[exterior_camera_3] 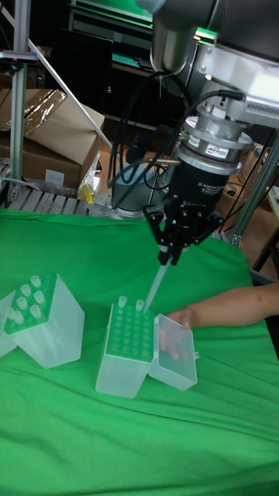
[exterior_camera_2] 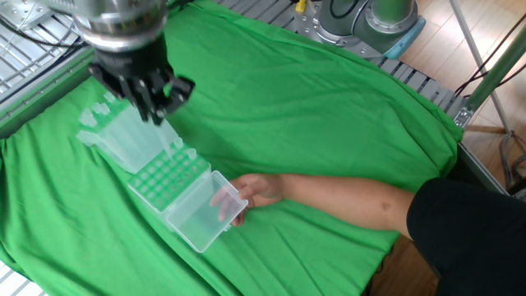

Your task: Insert a large pipette tip into the holder for large pipette tips

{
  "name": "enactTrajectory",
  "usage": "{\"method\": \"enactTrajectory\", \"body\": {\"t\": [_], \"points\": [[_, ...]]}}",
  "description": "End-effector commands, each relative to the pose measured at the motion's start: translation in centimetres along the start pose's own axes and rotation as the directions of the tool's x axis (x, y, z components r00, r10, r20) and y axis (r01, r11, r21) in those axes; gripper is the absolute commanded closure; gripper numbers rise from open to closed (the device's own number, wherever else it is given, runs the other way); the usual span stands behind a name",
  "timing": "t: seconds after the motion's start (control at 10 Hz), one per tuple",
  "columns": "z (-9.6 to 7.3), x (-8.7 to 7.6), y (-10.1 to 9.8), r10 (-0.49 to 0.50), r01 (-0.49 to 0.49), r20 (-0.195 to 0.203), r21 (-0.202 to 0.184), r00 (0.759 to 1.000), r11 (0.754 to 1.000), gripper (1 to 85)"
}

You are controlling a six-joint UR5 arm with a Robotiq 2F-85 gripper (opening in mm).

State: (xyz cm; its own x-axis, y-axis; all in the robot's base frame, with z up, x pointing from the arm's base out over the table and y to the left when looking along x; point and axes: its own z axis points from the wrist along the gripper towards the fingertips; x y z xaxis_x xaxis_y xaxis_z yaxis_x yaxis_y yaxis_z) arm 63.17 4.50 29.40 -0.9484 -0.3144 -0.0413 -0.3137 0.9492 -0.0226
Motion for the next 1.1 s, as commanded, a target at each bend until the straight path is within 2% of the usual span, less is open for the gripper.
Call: {"method": "enactTrajectory", "body": {"t": [0.0,0.4,1.0], "points": [[0.7,-1.1,2.1,0.032,-0.032,0.025,-0.036,0.999,0.999,84.7],[2.3,-0.8,2.0,0.026,-0.025,0.036,-0.019,0.999,1.0,84.7],[2.3,0.7,1.8,0.018,-0.018,0.02,-0.009,1.0,1.0,84.7]]}}
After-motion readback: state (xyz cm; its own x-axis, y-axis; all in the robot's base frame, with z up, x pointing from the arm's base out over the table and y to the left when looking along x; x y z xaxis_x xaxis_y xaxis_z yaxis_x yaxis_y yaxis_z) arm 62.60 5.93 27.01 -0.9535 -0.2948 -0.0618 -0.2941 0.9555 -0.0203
